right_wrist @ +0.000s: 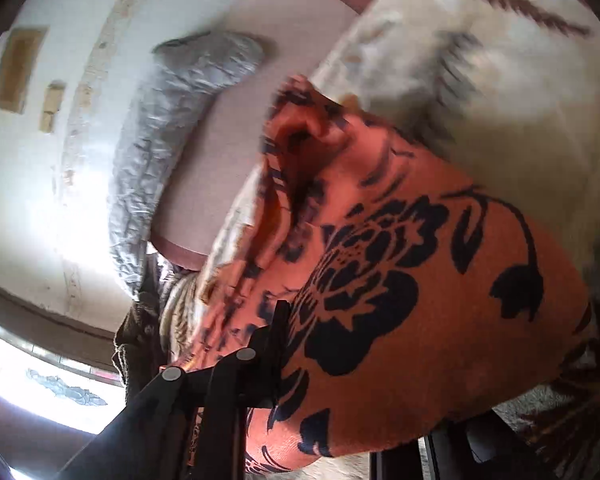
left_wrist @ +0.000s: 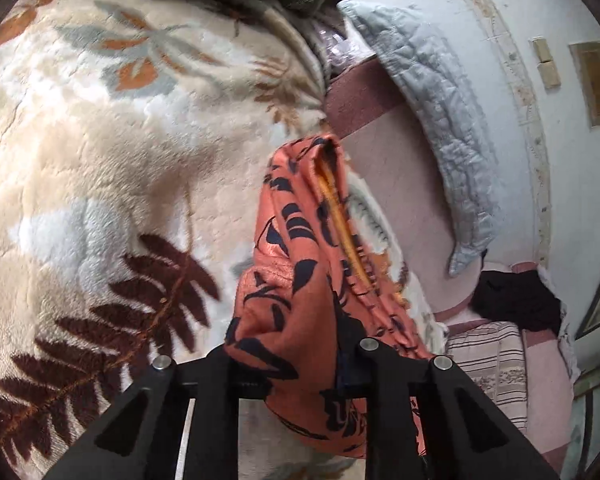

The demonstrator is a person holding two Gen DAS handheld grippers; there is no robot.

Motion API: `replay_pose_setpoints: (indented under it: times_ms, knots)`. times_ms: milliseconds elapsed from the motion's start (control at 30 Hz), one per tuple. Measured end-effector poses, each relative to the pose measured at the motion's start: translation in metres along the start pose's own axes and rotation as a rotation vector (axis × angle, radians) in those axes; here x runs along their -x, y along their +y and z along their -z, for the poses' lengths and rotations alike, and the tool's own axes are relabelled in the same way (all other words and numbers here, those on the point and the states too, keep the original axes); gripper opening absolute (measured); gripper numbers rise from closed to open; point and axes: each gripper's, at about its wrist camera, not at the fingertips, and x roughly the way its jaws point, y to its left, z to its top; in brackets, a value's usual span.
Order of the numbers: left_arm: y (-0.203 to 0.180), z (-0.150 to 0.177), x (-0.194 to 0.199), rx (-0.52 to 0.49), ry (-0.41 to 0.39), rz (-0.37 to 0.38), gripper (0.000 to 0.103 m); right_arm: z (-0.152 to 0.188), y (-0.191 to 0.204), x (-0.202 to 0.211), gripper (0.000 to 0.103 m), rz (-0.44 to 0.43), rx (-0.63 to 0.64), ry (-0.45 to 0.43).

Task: Fold small clothes
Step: 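Lift the held edge with both grippers and fold it over the shirt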

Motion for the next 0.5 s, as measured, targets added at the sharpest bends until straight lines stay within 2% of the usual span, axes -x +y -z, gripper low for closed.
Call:
replay_pose_setpoints:
  times_ms: [67,133,167,233,267,300,367,400,467,500]
  knots:
    - [-0.022,-0.003,0.019,-0.092,-0.083,0.038,0.019,0.000,0.040,0.027,0.016,-0.041,0.199,-0.118]
    - [-0.024,-0.004,0.030,-0.085,-0.136,0.052,0.019,0.004,0.055,0.041,0.016,-0.079,0.302,-0.177]
    - [-0.014,-0.005,0.025,-0.044,-0.116,0.020,0.019,0.004,0.052,0.037,0.016,-0.035,0.316,-0.163]
    - [0.012,-0.001,0.002,0.053,0.010,-0.074,0.019,0.001,0.030,0.018,0.015,0.100,0.240,-0.063]
    - [0.022,0.005,-0.008,0.089,0.066,-0.120,0.019,0.001,0.017,0.012,0.015,0.130,0.190,-0.025]
    - [0.026,0.010,-0.010,0.099,0.072,-0.140,0.019,0.002,0.010,0.011,0.015,0.132,0.156,0.003]
    - [0.017,0.011,-0.003,0.047,0.053,-0.158,0.020,0.004,0.010,0.016,0.015,0.131,0.157,0.009]
    - [0.012,0.010,-0.002,0.023,0.053,-0.157,0.023,0.005,0.013,0.019,0.015,0.128,0.175,0.002]
    - [0.011,0.009,-0.003,0.021,0.058,-0.163,0.046,0.005,0.012,0.019,0.016,0.125,0.174,0.015]
    - [0.017,0.010,-0.004,0.041,0.069,-0.162,0.063,0.005,0.008,0.015,0.019,0.131,0.150,0.041]
